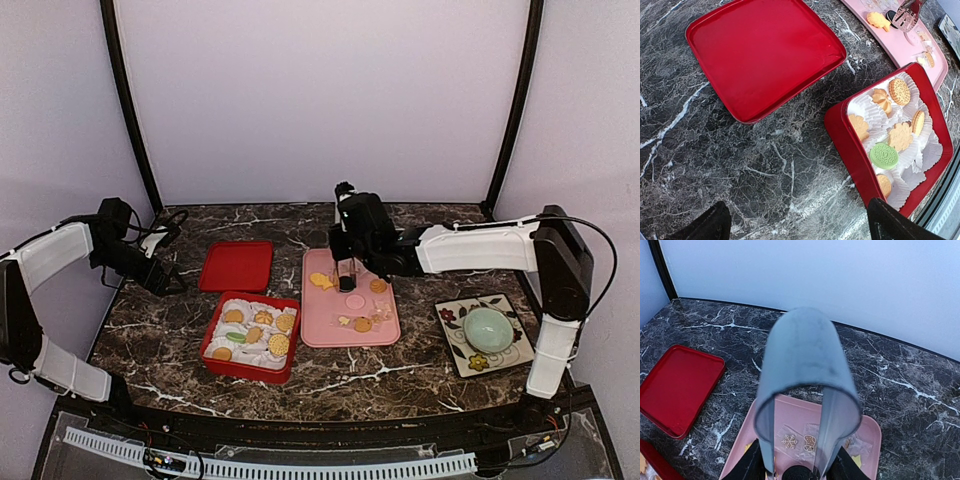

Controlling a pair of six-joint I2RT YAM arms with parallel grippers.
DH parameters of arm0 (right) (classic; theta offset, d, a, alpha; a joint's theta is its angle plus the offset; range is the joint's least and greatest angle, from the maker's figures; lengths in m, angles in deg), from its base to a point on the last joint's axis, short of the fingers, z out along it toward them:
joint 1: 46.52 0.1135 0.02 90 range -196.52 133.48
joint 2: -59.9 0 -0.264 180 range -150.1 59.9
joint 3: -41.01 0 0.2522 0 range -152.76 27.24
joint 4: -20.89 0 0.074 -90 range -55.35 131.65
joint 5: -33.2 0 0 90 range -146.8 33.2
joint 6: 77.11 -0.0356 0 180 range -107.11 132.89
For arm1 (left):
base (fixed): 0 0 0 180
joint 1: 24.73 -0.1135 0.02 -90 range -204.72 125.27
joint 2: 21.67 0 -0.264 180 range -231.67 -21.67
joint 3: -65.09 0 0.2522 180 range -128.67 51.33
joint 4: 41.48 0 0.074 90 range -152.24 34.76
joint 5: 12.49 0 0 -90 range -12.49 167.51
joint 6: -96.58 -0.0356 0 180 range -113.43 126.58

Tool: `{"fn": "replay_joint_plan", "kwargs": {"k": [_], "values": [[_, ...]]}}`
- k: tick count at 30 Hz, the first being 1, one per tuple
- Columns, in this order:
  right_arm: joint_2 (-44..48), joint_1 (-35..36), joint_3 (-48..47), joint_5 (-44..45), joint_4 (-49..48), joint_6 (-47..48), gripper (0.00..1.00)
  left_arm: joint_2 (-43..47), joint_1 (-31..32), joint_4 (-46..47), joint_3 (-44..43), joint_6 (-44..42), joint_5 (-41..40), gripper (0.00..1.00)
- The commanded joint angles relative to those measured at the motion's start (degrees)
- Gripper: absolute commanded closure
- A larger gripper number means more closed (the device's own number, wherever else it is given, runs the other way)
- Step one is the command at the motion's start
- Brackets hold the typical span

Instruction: Pack the cookies

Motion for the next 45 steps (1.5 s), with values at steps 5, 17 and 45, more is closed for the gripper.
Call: {"fn": "replay_joint_plan", "kwargs": {"k": [5, 17, 45], "values": [[-0.7, -0.4, 1.2, 3.2, -3.3, 0.2, 0.6, 0.6, -0.4, -0.5, 0.1, -0.8, 0.4, 0.02], [-2.9, -0.4, -0.1, 2.3, -4.2, 0.5, 0.54, 0.6, -0.4, -0.7, 0.3, -1.0, 0.2, 0.02], [6.8, 9.0, -2.4, 6.6, -1.8, 4.6, 0.8, 1.1, -0.4, -0.6, 0.1, -1.2, 0.0, 0.03]]}}
